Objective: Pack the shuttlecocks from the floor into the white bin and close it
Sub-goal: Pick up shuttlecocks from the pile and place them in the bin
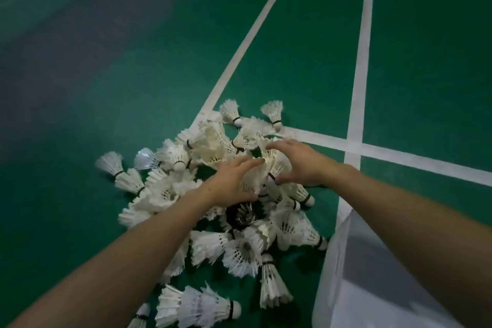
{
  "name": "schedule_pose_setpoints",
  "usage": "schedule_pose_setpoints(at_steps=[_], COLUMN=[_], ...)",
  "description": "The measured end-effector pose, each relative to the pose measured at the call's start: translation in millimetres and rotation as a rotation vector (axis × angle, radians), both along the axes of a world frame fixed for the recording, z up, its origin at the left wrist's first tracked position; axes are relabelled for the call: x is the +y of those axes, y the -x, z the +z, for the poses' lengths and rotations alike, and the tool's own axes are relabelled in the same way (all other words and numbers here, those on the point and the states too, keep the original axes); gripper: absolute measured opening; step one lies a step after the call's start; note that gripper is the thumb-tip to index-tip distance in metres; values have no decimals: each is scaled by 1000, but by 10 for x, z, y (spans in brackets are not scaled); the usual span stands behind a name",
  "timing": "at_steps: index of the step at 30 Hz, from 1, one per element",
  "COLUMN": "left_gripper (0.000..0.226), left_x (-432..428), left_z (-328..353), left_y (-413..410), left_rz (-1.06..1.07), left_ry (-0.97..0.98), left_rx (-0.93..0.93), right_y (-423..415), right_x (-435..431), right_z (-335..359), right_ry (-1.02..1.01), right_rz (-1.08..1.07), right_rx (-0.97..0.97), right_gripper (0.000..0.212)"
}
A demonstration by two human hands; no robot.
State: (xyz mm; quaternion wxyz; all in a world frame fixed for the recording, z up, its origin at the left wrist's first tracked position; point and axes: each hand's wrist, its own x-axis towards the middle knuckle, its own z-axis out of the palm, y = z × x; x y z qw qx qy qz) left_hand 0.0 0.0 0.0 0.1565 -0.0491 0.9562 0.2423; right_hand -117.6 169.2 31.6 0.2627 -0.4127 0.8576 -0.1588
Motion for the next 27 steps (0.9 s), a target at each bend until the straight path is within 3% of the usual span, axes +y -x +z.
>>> schedule_pose_setpoints(at_steps=[11, 20, 27], left_gripper=[59, 55, 29], left_x=[-260, -139, -16], left_z=[2, 333, 1072], left_y=[279, 154, 146], left_rz=[-92, -7, -8], left_ry=[-75, -72, 60], left_rx=[-106, 15, 166], right_y=[39, 34, -14], right_x=[4, 284, 506], right_z=[-74, 388, 1164], right_ry=[-39, 40, 294], right_rz=[-29, -102, -287], right_rx=[60, 83, 150], right_gripper=[56, 45, 40])
